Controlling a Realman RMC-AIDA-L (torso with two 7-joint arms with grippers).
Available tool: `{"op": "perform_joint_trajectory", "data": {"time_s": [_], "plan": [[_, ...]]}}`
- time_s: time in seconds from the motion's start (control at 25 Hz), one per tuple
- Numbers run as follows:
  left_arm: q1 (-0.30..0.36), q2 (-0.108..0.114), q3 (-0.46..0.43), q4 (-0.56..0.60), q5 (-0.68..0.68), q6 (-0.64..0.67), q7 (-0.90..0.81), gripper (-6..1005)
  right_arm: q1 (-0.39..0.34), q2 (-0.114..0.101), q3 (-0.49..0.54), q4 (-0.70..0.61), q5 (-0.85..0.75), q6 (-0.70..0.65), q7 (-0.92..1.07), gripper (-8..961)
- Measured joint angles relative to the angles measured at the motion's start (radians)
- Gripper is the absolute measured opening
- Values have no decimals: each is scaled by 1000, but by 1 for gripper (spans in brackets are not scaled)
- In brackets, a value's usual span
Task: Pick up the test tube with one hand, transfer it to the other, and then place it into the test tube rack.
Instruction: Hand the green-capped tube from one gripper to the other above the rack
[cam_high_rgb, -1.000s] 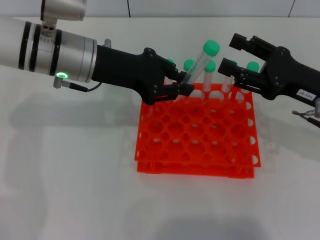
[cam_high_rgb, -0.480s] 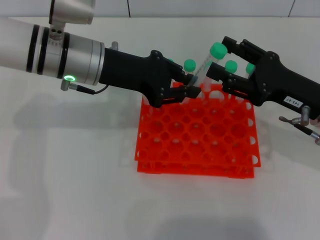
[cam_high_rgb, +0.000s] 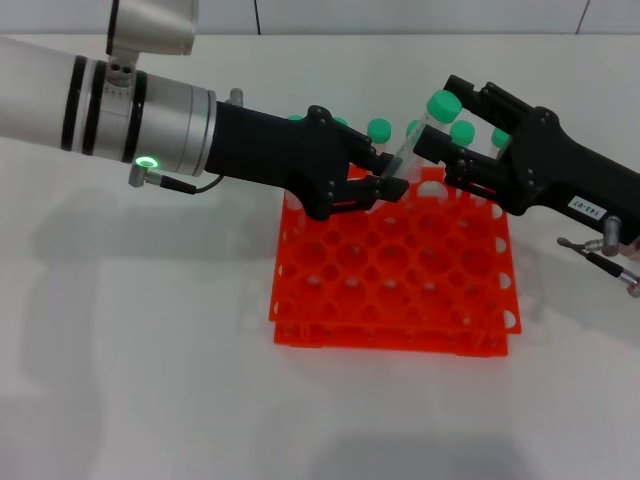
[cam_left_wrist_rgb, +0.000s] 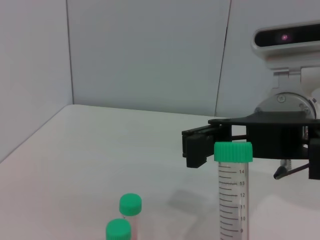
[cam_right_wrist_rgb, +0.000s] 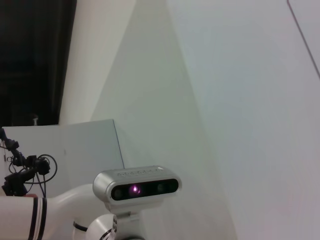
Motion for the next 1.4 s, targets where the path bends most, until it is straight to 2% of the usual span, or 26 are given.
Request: {"op": "perform_joint_trajectory", "data": {"time_s": [0.68,0.88,1.32,1.4], "plan": [[4,-10,13,0,0,-7,7,242,-1,0,-9,9,1,-4,9,652],[6,-12,13,0,0,-7,7,244,1,0,-1,18,1,-2,10,474],[4,-18,15,0,0,-8,5,248,5,0,-6,11,1,23,36,378],[3,-18,18,0,0,-8,0,249,4,0,-5,11,0,23,36,330]]}}
